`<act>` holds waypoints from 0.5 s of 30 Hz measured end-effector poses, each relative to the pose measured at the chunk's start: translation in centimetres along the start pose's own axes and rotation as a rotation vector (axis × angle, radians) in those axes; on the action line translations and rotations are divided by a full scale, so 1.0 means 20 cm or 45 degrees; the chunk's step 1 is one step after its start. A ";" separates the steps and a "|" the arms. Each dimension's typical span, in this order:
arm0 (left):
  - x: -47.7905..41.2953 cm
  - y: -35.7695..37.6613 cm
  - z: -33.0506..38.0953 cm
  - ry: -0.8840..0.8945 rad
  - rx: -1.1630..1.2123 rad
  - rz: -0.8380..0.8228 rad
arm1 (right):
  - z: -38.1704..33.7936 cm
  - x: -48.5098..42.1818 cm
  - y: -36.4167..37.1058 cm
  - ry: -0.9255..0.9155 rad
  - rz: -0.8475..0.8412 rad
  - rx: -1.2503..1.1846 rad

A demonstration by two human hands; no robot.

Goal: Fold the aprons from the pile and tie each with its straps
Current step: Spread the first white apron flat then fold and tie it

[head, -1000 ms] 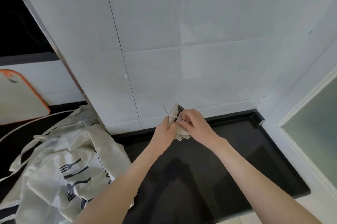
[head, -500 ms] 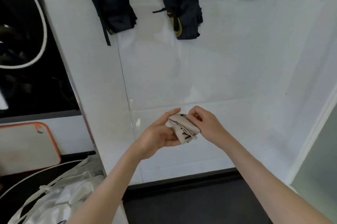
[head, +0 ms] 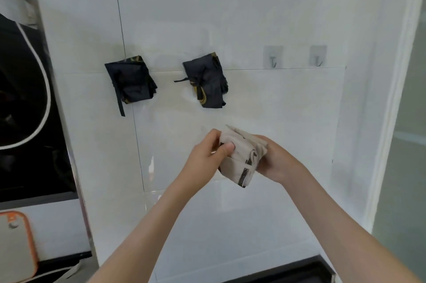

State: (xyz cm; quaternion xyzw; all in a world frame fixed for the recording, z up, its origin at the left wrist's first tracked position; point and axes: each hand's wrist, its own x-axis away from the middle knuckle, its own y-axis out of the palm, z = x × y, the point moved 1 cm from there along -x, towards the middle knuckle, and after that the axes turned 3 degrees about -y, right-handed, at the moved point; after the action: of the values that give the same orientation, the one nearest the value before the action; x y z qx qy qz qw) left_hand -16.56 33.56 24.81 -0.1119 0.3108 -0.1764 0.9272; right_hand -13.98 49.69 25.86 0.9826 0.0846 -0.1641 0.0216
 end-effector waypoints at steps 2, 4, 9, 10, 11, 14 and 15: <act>0.00 0.03 0.01 -0.064 0.164 0.110 | 0.00 0.01 -0.01 0.031 -0.027 -0.096; -0.01 0.07 0.02 -0.118 0.257 0.153 | 0.03 0.02 -0.03 0.080 0.000 -0.123; -0.05 0.13 0.05 -0.306 0.427 0.317 | 0.05 0.07 -0.09 0.005 0.119 -0.210; -0.07 0.13 0.06 -0.347 0.466 0.368 | 0.04 0.08 -0.11 -0.067 0.223 -0.227; -0.09 0.12 0.06 -0.385 0.479 0.408 | 0.04 0.09 -0.12 -0.157 0.344 -0.183; -0.14 0.11 0.07 -0.450 0.364 0.400 | -0.05 0.14 -0.12 -0.476 0.575 0.354; -0.14 0.12 0.08 -0.457 0.311 0.367 | -0.08 0.15 -0.10 -0.551 0.525 0.587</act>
State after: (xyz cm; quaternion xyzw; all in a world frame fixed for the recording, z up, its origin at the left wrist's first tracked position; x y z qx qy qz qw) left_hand -17.07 37.02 26.80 0.0167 0.1305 -0.0559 0.9897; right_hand -11.04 52.20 26.44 0.9005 -0.1609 -0.3750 -0.1502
